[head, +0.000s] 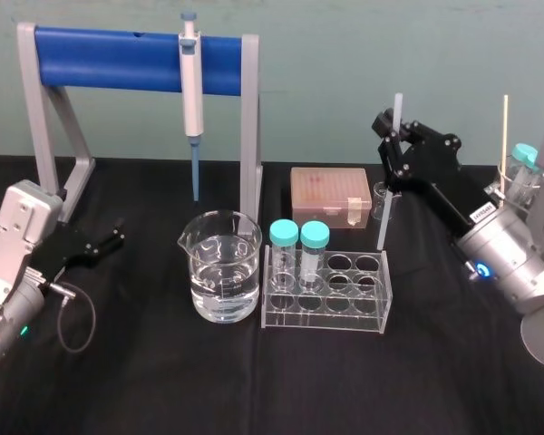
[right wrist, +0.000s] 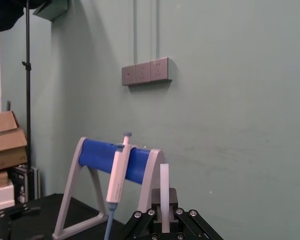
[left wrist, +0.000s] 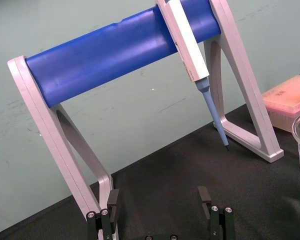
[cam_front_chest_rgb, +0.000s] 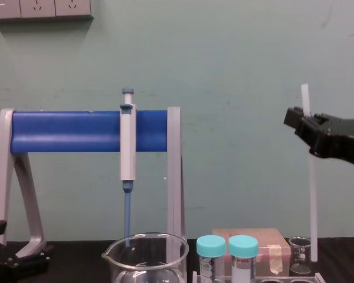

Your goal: Pick up the stirring rod with one hand, then place it down.

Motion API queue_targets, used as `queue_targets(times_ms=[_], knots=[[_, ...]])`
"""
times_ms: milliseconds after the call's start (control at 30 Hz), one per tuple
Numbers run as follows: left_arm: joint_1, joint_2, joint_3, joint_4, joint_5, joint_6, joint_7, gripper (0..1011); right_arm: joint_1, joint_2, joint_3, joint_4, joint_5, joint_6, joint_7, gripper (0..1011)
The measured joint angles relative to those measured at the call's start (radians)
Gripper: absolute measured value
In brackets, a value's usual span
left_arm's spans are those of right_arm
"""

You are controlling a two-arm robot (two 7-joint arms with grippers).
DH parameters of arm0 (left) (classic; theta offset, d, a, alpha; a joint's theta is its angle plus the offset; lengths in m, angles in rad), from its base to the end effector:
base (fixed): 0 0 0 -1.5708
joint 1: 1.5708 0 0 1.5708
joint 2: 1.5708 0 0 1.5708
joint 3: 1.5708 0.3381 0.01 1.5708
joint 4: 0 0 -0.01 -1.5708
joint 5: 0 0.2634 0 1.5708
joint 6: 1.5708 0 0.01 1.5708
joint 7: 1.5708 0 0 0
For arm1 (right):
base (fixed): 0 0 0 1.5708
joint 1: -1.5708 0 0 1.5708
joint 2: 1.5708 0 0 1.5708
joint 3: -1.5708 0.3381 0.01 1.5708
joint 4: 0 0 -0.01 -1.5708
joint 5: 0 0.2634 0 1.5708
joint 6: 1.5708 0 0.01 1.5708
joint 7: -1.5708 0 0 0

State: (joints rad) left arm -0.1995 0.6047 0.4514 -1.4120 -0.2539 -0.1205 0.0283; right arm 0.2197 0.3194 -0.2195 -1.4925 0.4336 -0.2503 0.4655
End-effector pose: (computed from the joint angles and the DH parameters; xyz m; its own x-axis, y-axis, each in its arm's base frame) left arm 0.3230 0.1220 -0.3324 0.2923 0.8803 0.3738 -0.9553 0.2873 0.0703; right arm 0.3486 -0.0580 -0.2988 0.5873 -0.8061 0.0722 0.7523 0.5766 0.3185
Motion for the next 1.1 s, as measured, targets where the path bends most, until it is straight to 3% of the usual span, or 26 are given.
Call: queue_targets(times_ms=[567, 1100], knots=[[0.000, 0.000, 0.000, 0.000, 0.000, 0.000, 0.000, 1001, 0.030, -0.020, -0.028, 0.106, 0.017, -0.055, 0.036, 67], [0.000, 0.000, 0.000, 0.000, 0.000, 0.000, 0.000, 1000, 0.067, -0.042, -0.050, 0.206, -0.029, -0.094, 0.038, 67]])
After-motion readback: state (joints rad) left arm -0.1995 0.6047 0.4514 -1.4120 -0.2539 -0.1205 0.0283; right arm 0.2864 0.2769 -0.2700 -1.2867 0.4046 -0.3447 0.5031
